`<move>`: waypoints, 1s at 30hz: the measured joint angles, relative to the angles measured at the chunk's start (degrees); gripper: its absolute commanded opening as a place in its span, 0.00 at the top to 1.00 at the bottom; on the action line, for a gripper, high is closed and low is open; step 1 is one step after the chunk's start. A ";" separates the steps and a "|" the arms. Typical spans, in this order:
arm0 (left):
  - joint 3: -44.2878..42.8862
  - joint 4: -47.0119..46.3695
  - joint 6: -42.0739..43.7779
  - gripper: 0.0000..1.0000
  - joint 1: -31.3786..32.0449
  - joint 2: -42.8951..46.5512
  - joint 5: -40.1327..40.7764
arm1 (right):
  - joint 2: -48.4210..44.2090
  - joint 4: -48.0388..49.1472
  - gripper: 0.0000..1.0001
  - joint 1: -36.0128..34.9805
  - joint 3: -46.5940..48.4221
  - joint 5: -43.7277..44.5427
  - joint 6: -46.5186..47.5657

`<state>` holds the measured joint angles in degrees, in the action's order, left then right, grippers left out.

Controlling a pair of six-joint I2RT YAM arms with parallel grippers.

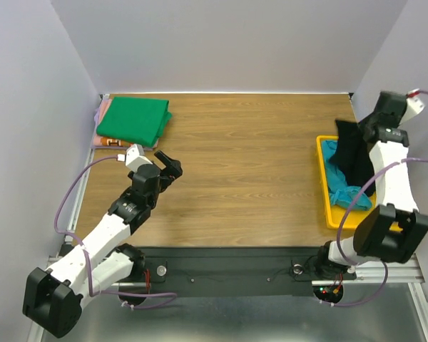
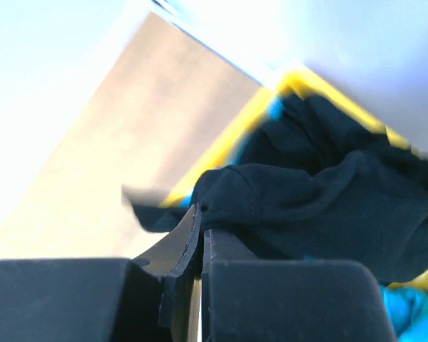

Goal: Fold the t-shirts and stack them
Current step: Grab the tshirt from the pile, then move the tshirt to the center of the board

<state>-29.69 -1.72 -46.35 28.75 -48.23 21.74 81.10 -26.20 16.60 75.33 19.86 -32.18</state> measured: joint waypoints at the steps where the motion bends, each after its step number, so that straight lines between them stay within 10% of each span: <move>1: 0.15 0.09 -0.02 0.01 0.00 0.28 -0.24 | -1.01 -0.42 1.00 0.00 1.20 -0.55 0.46; 19: 0.22 1.11 -0.26 0.02 0.00 6.25 -1.29 | 10.75 -11.17 1.00 -2.12 53.59 -35.15 5.81; 30: 0.22 3.82 -0.70 0.02 -0.39 6.80 0.61 | 21.73 -1.57 1.00 -29.33 63.21 -42.21 0.66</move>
<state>-29.47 2.11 -47.05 28.36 -41.43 22.35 102.83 -27.77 -12.73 138.54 -22.35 -31.53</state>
